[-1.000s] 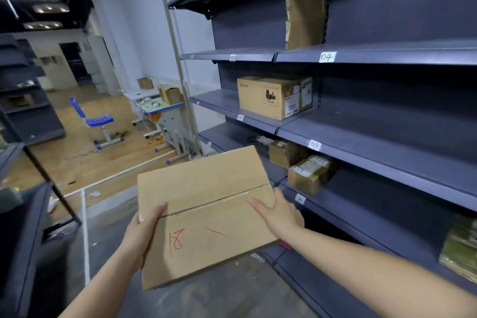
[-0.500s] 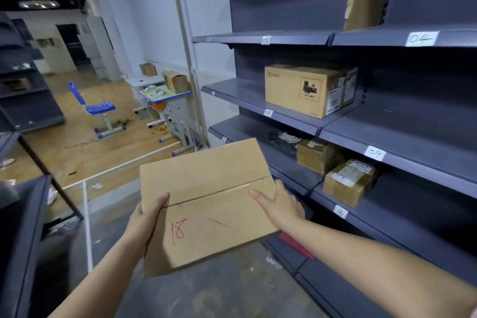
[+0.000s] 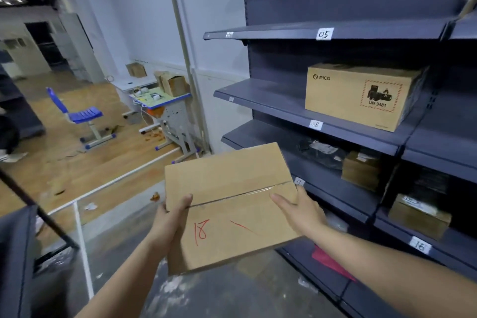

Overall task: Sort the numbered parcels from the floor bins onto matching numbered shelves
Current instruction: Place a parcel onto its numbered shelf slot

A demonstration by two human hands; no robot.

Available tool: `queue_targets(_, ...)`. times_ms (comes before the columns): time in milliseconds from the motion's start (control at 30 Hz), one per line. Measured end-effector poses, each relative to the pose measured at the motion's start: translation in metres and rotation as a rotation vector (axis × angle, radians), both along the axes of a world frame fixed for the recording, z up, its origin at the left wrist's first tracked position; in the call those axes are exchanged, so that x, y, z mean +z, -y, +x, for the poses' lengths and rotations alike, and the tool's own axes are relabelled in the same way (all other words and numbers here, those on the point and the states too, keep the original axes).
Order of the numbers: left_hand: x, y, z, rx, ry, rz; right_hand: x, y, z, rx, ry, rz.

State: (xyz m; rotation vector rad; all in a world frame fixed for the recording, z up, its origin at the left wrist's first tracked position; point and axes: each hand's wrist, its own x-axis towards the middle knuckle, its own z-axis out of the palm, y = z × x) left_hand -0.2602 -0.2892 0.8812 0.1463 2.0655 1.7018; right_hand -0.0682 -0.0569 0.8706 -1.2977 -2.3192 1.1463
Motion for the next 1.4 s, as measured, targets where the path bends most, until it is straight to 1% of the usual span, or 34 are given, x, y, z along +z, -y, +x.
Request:
queue_targets(167, -0.015, -0.028, -0.075, -0.023, 0.052, -0.033, -0.017, -0.023, -0.069, -0.012, 0.034, -0.021)
queue_targets(267, -0.02, -0.056, -0.127, -0.049, 0.06, -0.088, -0.03, -0.048, -0.113, -0.034, 0.022, -0.055)
queue_targets(467, -0.012, -0.128, -0.212, -0.125, 0.003, -0.193, -0.031, -0.107, -0.197, -0.088, 0.069, -0.079)
queue_targets(533, -0.008, -0.148, -0.236, -0.161, -0.012, -0.149, -0.028, -0.128, -0.222, -0.104, 0.07, -0.08)
queue_targets(600, -0.012, -0.165, -0.26, -0.184, 0.027, -0.131, -0.027, -0.144, -0.243, -0.117, 0.091, -0.085)
queue_targets(900, -0.027, -0.248, -0.361, -0.339, 0.08, -0.178, -0.048, -0.194, -0.316, -0.241, 0.157, -0.143)
queue_targets(1000, -0.037, -0.278, -0.405, -0.436, 0.115, -0.184, -0.055, -0.204, -0.346, -0.304, 0.164, -0.139)
queue_targets(1100, -0.045, -0.311, -0.463, -0.51, 0.2, -0.178, -0.059, -0.215, -0.383, -0.385, 0.156, -0.151)
queue_targets(1233, -0.047, -0.358, -0.537, -0.637, 0.192, -0.188, -0.061, -0.229, -0.436, -0.528, 0.166, -0.208)
queue_targets(1400, -0.053, -0.412, -0.596, -0.794, 0.214, -0.233, -0.058, -0.245, -0.482, -0.667, 0.167, -0.239)
